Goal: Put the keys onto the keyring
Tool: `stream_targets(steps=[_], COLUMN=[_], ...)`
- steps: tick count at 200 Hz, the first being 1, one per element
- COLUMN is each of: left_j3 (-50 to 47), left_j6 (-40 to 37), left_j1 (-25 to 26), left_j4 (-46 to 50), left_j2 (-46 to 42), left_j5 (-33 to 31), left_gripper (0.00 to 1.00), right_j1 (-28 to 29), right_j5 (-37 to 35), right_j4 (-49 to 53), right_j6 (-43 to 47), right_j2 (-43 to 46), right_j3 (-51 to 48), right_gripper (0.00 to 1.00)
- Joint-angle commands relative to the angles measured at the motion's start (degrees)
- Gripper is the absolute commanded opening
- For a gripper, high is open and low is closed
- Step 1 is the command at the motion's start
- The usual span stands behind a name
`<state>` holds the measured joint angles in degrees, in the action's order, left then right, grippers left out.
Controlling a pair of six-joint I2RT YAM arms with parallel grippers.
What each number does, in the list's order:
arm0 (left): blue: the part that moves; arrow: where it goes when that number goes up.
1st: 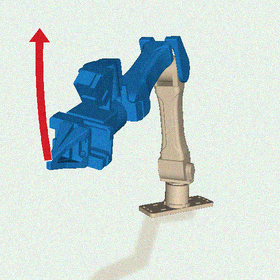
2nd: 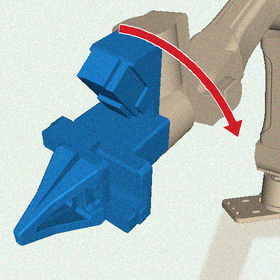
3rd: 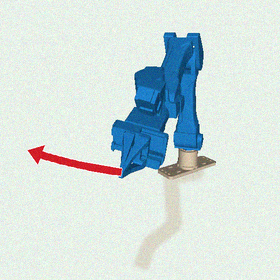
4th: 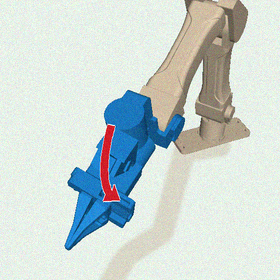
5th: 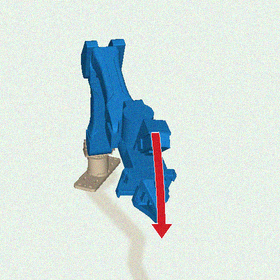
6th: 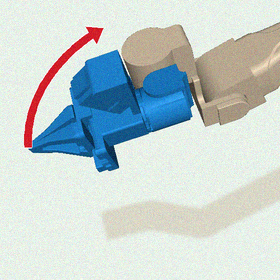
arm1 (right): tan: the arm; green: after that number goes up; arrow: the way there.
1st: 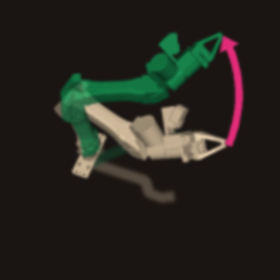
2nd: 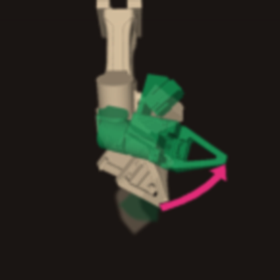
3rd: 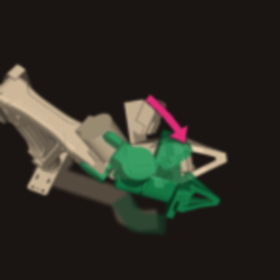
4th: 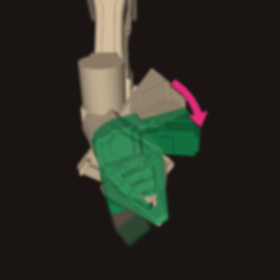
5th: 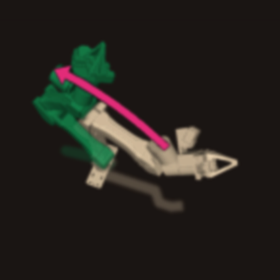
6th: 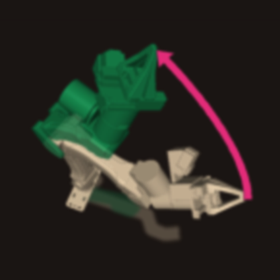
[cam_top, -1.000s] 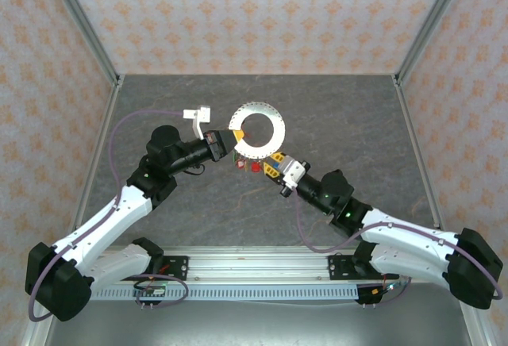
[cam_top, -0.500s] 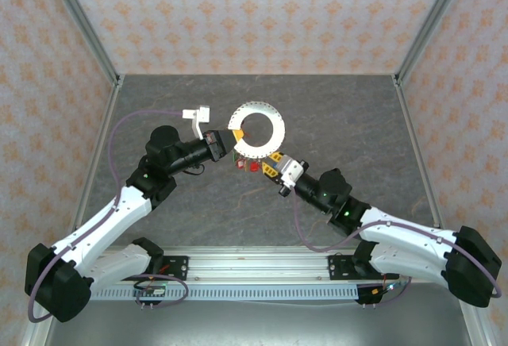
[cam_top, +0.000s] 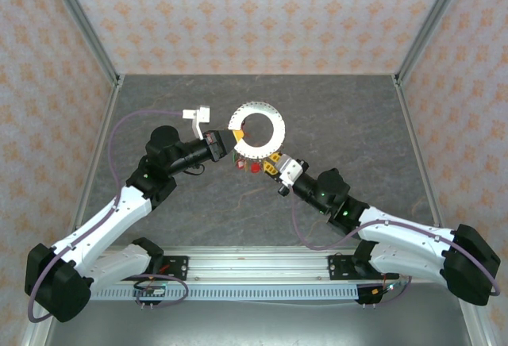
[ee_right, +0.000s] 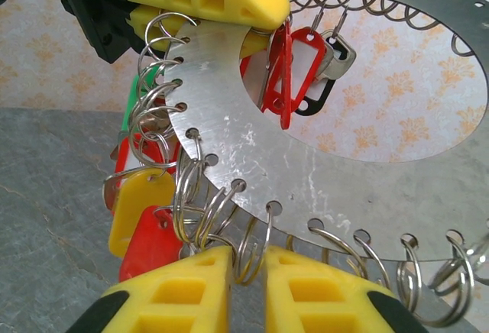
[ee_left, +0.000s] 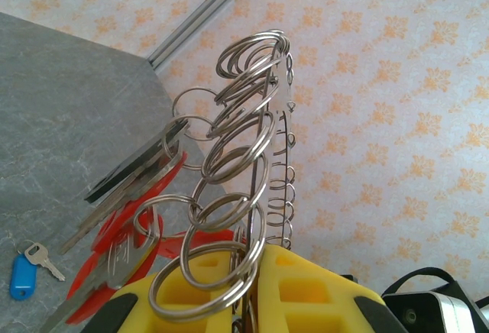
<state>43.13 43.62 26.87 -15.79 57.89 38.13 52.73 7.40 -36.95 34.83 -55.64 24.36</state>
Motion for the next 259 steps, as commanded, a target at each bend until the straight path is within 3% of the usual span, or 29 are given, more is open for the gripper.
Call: stream_targets(steps=[1, 94, 146, 237, 259], left_j3=[1.86, 1.07, 0.93, -1.8, -2.85], left_j6=[0.51, 1.42, 1.88, 5.42, 6.08], left_j1=[-0.07, -0.07, -0.07, -0.01, -0.01], left_j4=[-3.11, -3.64, -3.46, -1.26, -0.41], left_j2=[-1.38, -1.46, -1.3, 0.55, 0.81], left_j5=[-0.05, -0.85, -2.28, -6.3, -7.09], left_gripper=[0.0, 0.0, 0.0, 0.0, 0.05], right_j1=[0.44, 0.44, 0.44, 0.44, 0.44], right_j5=[-1.15, -1.5, -1.96, -4.64, -5.64], right_j4=[-2.86, -5.26, -3.0, -7.76, -7.71], right_j6=[0.16, -2.05, -1.78, -11.16, -12.08], right_j2=[0.35, 0.31, 0.44, -0.85, -1.62], right_j3=[0.98, -0.18, 0.22, 1.0, 1.45], right_gripper=[0.16, 0.12, 0.0, 0.0, 0.0])
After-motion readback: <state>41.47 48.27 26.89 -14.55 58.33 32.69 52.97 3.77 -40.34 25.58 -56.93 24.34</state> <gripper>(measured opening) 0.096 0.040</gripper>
